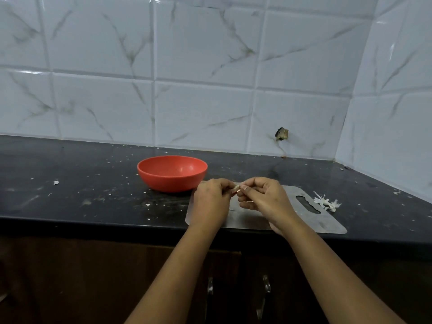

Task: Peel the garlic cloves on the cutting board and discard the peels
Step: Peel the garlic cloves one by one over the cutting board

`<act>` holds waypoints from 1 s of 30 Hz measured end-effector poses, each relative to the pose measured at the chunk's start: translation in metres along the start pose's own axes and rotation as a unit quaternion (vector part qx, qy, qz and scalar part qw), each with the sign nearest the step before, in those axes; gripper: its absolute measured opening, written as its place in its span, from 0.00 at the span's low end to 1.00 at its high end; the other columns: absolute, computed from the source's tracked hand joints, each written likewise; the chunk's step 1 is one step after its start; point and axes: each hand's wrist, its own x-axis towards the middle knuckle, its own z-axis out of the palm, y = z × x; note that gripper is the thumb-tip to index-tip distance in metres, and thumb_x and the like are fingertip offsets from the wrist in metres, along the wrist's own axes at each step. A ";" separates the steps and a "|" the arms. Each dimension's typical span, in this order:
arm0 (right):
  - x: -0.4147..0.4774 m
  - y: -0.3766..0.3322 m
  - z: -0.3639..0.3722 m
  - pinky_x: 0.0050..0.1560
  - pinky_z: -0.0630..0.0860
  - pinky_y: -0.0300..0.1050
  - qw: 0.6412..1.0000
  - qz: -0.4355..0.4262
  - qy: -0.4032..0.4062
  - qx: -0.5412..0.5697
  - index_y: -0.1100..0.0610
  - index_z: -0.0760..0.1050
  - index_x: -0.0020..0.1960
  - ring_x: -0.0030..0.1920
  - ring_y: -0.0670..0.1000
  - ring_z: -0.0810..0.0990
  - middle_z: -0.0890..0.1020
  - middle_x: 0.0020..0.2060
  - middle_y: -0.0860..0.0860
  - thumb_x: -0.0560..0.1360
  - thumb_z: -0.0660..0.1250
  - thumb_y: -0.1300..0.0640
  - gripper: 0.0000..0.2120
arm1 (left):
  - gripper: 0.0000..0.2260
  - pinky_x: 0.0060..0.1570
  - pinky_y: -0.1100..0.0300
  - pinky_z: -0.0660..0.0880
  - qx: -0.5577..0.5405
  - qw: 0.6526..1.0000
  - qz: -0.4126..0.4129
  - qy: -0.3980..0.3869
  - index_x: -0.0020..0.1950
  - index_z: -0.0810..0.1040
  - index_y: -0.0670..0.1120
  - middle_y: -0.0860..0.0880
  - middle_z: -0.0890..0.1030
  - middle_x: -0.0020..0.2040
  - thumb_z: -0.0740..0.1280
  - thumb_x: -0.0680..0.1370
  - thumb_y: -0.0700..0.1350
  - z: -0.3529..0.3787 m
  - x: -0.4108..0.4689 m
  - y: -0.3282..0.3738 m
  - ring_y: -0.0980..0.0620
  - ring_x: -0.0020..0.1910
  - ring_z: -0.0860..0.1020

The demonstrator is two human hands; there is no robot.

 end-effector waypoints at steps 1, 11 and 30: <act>0.000 0.000 -0.002 0.38 0.81 0.40 0.997 -0.024 0.000 -0.067 0.61 0.81 0.45 0.36 0.48 0.82 0.84 0.36 0.55 0.78 0.65 0.65 0.06 | 0.07 0.46 0.57 0.76 0.022 1.000 0.007 -0.004 0.52 0.84 0.47 0.48 0.84 0.45 0.68 0.77 0.42 0.001 0.000 0.000 0.51 0.42 0.81; 0.002 0.003 -0.008 0.43 0.79 0.51 0.939 -0.132 -0.041 -0.316 0.56 0.81 0.43 0.37 0.50 0.81 0.82 0.35 0.51 0.78 0.61 0.61 0.11 | 0.09 0.48 0.50 0.75 0.146 0.987 0.062 -0.036 0.50 0.83 0.46 0.46 0.83 0.44 0.63 0.79 0.41 0.007 0.001 0.000 0.47 0.46 0.79; 0.000 0.007 -0.016 0.30 0.63 0.34 0.920 -0.184 -0.077 -0.336 0.59 0.78 0.38 0.28 0.44 0.70 0.72 0.26 0.47 0.75 0.62 0.64 0.10 | 0.07 0.51 0.51 0.76 0.093 0.993 0.057 -0.055 0.51 0.85 0.45 0.46 0.85 0.47 0.69 0.77 0.42 0.005 0.001 -0.001 0.49 0.48 0.80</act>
